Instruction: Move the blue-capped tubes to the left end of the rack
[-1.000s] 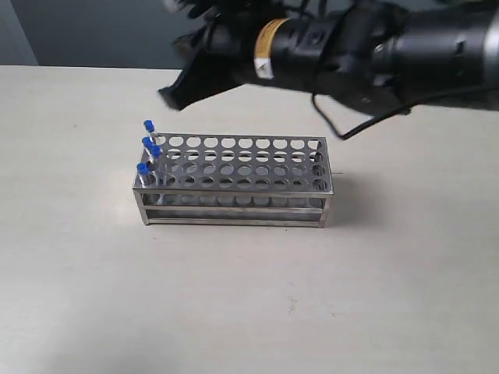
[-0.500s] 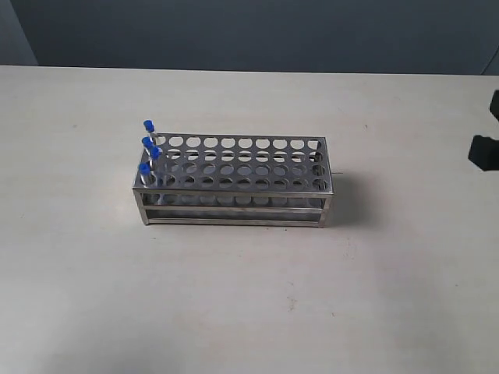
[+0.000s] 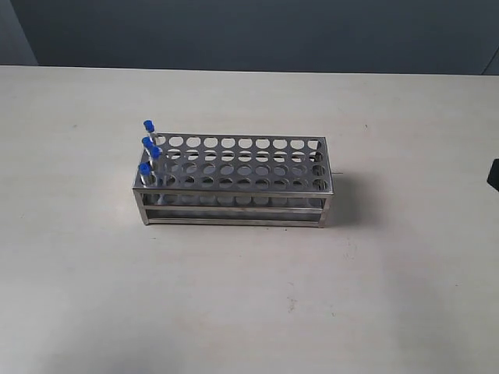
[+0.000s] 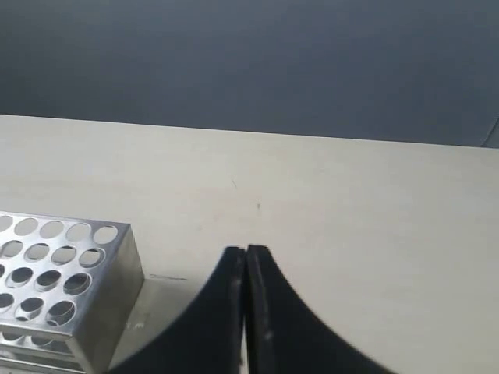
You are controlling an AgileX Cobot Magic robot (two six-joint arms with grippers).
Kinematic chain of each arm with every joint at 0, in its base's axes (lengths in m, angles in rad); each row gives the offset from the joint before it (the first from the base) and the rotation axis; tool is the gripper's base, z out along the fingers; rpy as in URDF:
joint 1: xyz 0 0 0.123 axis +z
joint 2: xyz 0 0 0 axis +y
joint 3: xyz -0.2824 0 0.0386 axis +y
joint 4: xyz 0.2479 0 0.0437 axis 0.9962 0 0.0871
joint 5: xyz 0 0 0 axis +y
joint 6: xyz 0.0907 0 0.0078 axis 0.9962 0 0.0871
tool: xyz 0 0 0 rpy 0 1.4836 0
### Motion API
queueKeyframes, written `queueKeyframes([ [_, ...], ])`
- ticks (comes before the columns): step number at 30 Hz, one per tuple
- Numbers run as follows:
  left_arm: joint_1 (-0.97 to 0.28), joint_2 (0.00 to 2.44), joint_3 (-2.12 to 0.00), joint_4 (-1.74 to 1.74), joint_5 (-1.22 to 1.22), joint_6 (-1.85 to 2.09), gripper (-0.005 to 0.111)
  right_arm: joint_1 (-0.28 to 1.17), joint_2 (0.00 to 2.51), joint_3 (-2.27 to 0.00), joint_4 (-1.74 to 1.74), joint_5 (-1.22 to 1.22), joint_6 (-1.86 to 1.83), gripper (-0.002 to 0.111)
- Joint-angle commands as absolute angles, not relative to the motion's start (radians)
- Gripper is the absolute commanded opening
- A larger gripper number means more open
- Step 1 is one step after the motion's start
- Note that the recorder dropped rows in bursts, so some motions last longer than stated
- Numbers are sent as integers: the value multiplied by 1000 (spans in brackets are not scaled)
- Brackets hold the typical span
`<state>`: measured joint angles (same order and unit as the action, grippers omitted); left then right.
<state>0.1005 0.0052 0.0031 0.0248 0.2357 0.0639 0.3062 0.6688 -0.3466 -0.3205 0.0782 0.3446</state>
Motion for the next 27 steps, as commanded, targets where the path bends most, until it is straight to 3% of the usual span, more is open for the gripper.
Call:
queueKeyframes([
  [1,96,0,0,24,232,63,1,315,650,-339,-321,79,342,0],
  [14,96,0,0,27,232,63,1,210,304,-8,-317,-107,342,0],
  [27,96,0,0,27,232,63,1,210,185,0,-305,21,342,0],
])
